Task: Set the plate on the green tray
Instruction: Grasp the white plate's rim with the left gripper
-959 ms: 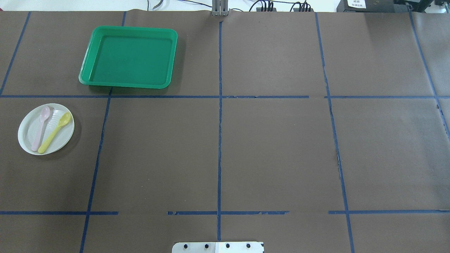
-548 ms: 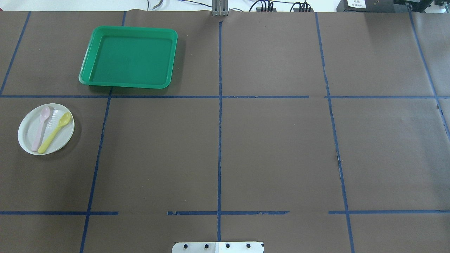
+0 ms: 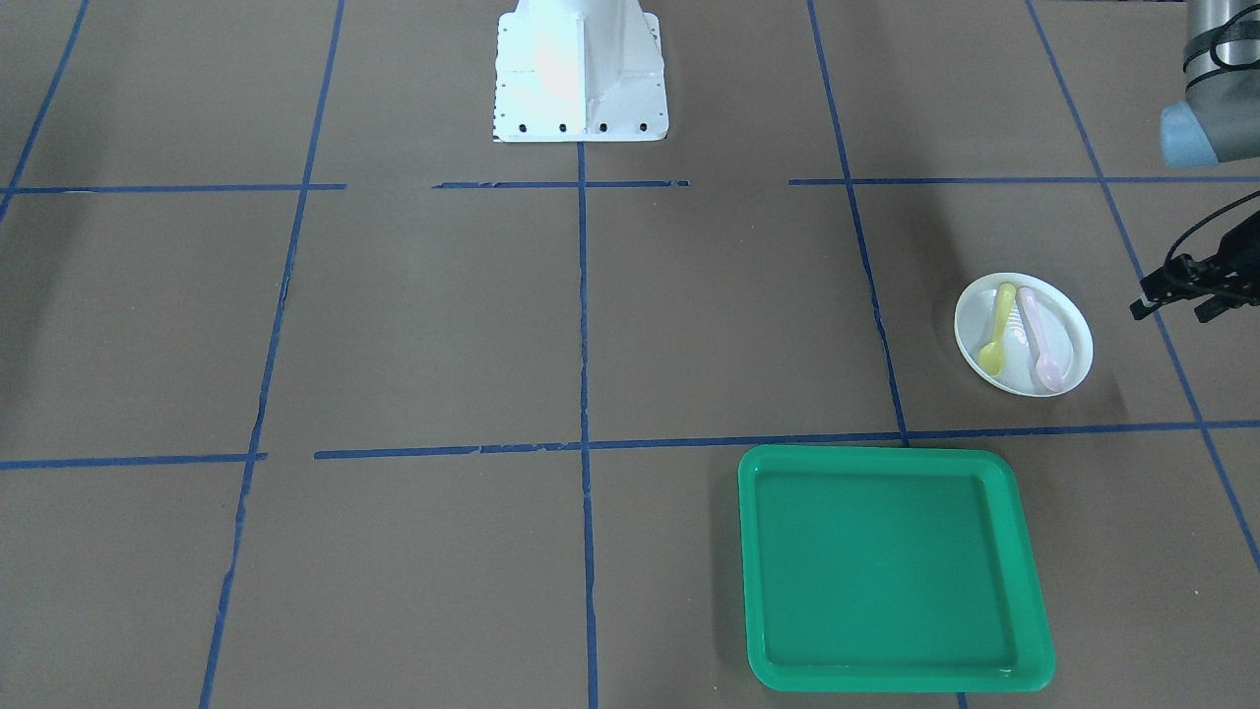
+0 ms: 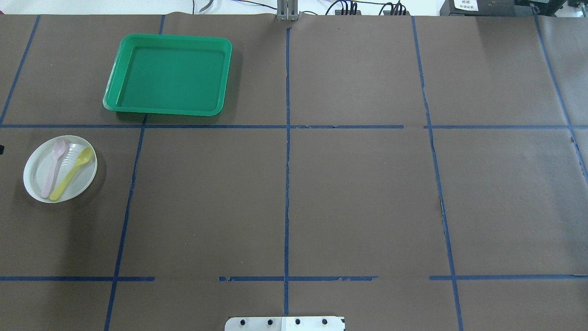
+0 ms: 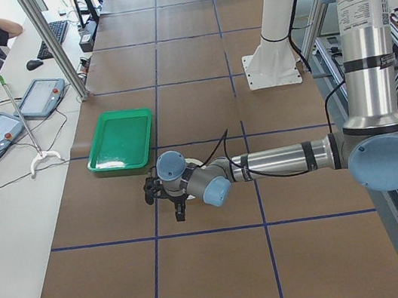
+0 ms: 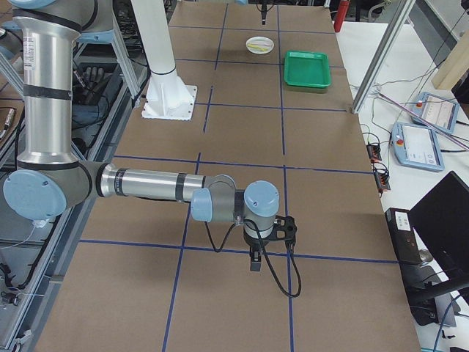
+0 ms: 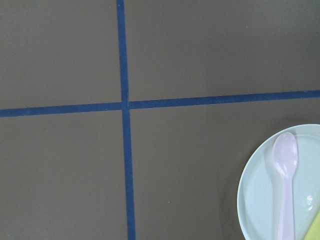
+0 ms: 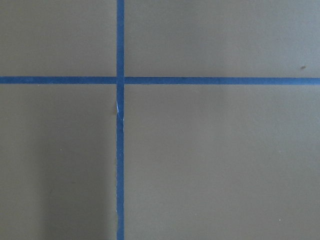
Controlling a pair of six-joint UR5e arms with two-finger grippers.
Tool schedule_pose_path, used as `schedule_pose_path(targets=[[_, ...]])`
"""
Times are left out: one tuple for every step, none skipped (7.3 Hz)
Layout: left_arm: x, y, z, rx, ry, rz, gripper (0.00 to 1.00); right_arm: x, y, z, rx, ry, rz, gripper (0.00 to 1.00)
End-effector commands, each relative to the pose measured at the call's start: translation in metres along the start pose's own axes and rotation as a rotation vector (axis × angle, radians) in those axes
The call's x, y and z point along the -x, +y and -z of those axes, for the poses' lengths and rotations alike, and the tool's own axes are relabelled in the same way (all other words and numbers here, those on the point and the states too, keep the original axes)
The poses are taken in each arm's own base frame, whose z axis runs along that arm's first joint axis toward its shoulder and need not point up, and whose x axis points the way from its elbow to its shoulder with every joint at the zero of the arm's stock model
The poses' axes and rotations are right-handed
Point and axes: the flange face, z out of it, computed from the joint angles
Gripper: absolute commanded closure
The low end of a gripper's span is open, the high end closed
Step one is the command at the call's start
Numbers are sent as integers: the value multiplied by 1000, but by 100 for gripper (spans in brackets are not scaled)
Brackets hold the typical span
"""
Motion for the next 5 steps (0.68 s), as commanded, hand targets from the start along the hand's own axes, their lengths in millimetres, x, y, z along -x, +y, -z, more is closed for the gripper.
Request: schedule_pose_path(targets=[[-22, 15, -39, 13, 51, 9, 0, 0, -1, 0, 0, -1, 0, 0], [-18, 18, -48, 11, 47, 4, 0, 0, -1, 0, 0, -1, 0, 0], [-18, 12, -54, -23, 1, -2, 0, -1, 0, -1, 2, -1, -2, 0], [-20, 11, -54, -25, -1, -5, 1, 0, 0, 0, 1, -1, -1, 0], [-20, 11, -56, -22, -3, -3, 18, 0, 0, 0, 1, -1, -1, 0]])
